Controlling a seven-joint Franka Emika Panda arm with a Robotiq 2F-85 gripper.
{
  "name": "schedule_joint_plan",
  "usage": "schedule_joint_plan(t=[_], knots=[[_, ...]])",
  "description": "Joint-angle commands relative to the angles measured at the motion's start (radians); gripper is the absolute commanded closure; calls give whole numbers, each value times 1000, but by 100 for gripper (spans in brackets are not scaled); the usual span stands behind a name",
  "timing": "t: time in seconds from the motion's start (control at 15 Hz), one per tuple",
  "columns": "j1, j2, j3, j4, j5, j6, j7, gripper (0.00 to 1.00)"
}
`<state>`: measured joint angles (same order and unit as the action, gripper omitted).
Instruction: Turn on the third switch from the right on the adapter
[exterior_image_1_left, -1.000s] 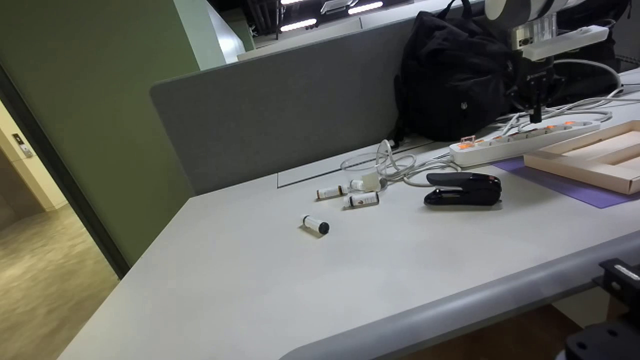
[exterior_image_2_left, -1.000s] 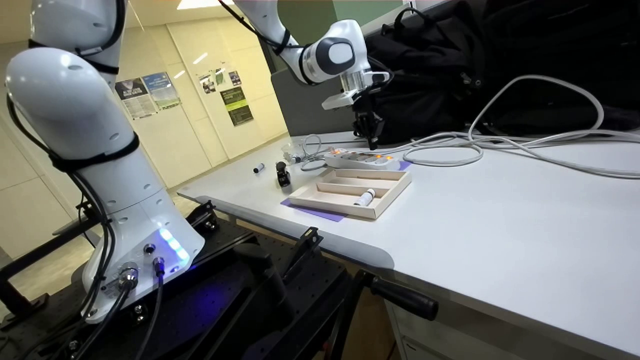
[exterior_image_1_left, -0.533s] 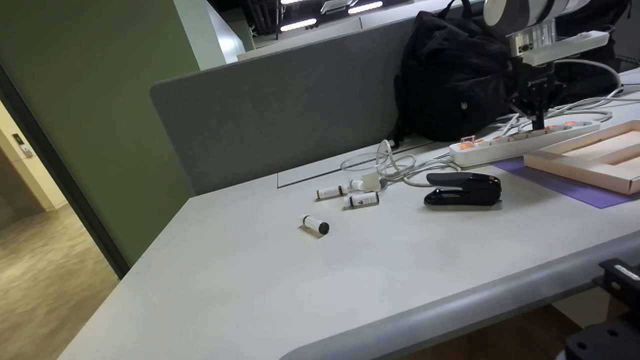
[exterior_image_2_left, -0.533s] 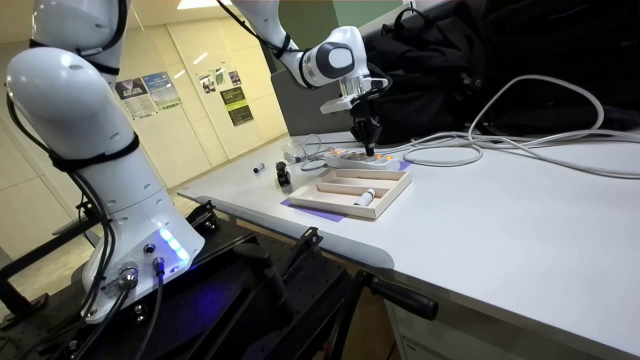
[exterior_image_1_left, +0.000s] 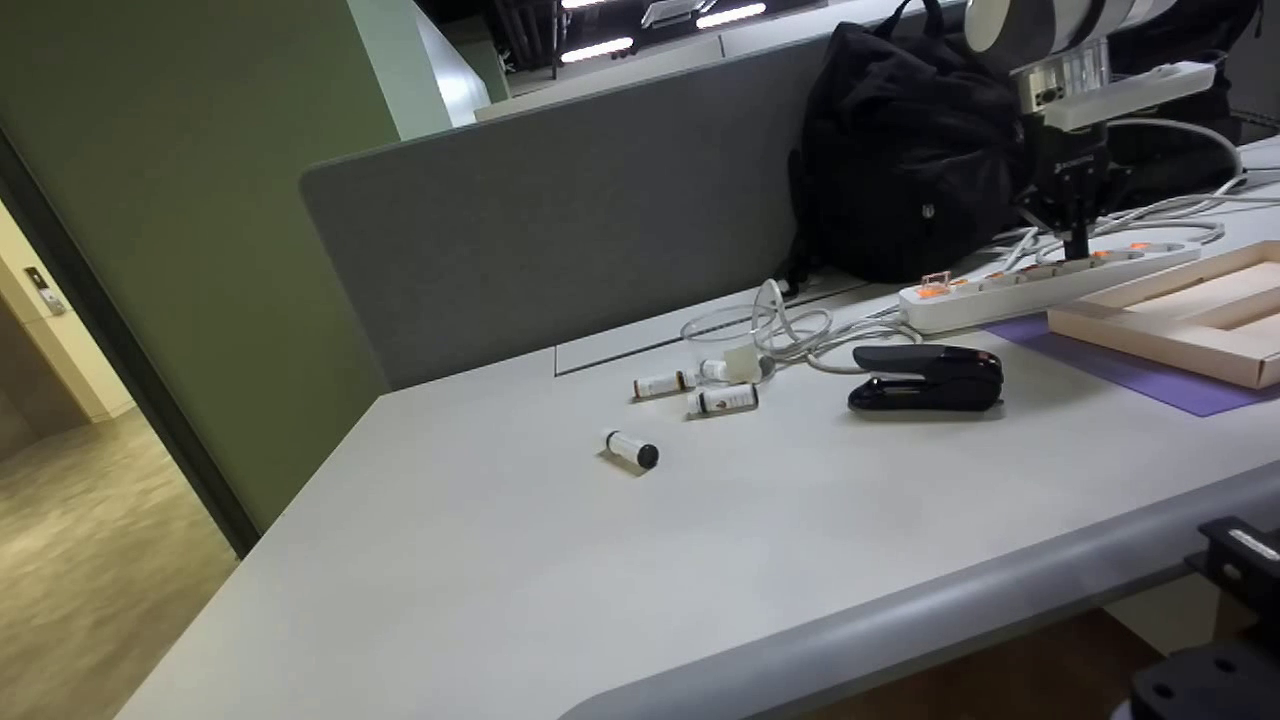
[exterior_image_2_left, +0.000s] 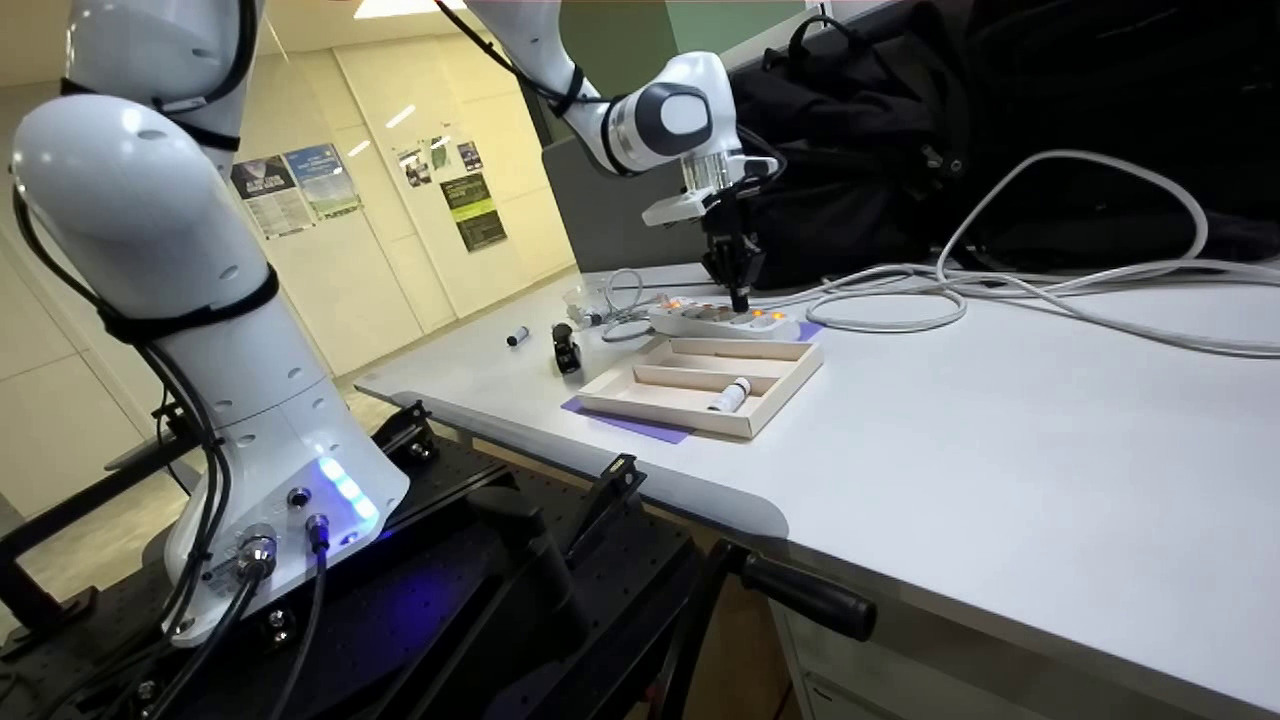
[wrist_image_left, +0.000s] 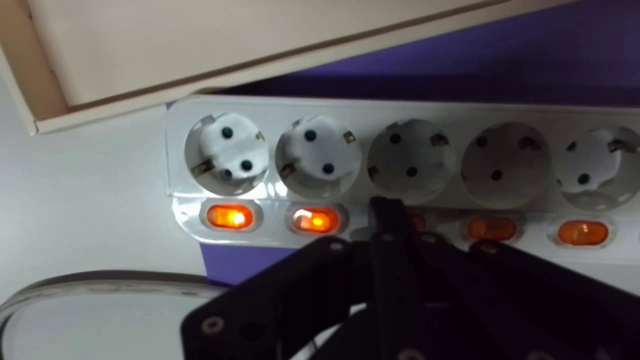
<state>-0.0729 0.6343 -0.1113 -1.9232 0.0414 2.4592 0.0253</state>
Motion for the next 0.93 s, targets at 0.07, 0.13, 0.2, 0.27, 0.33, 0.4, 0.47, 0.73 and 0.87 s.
schedule_joint_plan(t=[0.07, 0.13, 0.2, 0.27, 0.33, 0.4, 0.47, 0.73, 0.87], knots=[[-50, 130, 31, 141, 38, -188, 0, 100], [-57, 139, 32, 168, 48, -218, 3, 100], [-63, 140, 36, 189, 59, -242, 3, 100], [-69, 124, 41, 203, 70, -259, -4, 100], [-71, 99, 45, 209, 76, -273, -11, 100], [-71, 63, 46, 196, 77, -268, -19, 100], [-72, 23, 48, 177, 76, -253, -30, 100], [-69, -144, 39, 123, 44, -312, -79, 73], [-66, -79, 41, 175, 53, -297, -67, 85]])
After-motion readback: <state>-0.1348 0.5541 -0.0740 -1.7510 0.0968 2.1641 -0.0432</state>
